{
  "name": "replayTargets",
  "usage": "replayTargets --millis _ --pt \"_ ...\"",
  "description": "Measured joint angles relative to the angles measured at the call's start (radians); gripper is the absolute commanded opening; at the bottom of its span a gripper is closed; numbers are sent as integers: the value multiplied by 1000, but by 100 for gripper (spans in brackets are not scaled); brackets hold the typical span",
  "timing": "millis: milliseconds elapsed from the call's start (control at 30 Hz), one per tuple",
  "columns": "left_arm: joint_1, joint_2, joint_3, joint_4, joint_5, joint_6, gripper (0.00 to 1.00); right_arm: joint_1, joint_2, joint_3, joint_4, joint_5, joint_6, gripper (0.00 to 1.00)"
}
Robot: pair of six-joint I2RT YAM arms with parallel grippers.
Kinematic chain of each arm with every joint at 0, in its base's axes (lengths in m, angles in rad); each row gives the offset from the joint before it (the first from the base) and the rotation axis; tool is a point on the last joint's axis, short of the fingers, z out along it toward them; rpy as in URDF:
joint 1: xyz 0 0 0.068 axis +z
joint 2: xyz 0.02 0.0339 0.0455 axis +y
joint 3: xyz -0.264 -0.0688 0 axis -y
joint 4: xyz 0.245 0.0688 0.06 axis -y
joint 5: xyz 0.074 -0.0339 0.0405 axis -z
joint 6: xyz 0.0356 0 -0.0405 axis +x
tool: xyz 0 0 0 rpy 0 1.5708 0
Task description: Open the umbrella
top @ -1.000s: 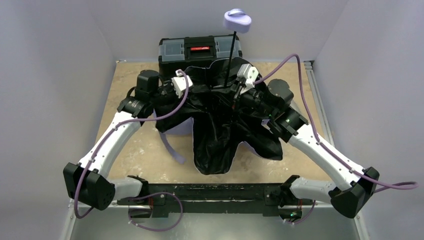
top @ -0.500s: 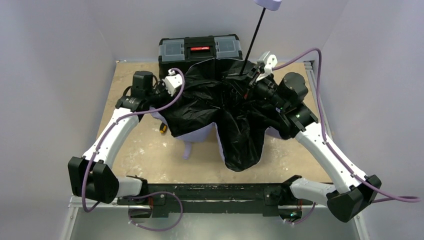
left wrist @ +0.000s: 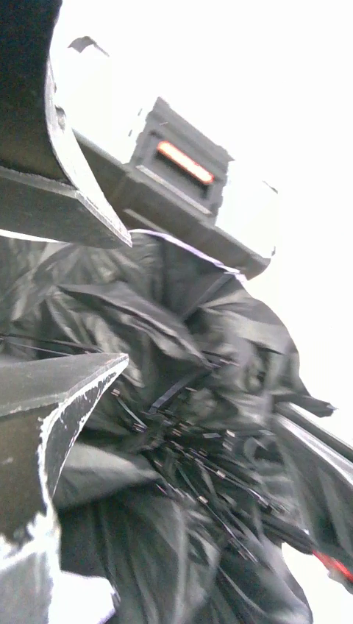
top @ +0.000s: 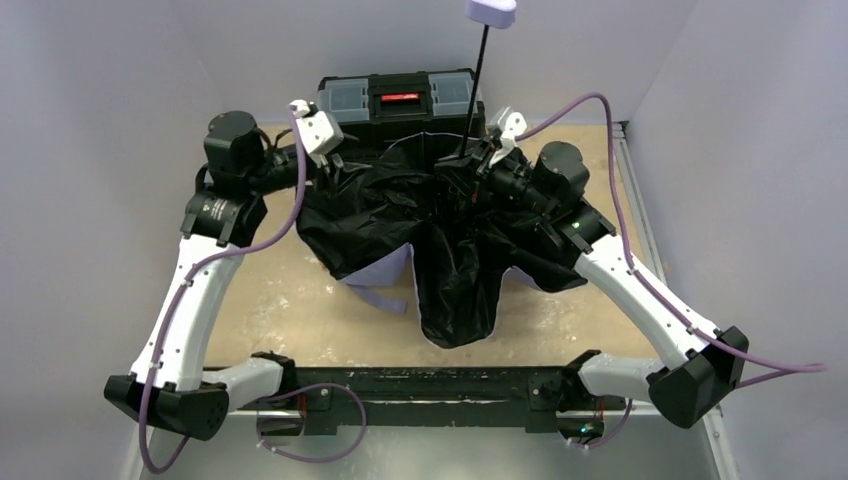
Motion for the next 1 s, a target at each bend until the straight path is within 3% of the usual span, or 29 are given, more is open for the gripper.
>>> replayTargets --millis 433,1000 --pt "-269 62 43 -74 113 102 28 84 67 52 23 7 -2 0" --pt "-290 58 -140 -206 219 299 16 72 179 180 55 2 -40 0"
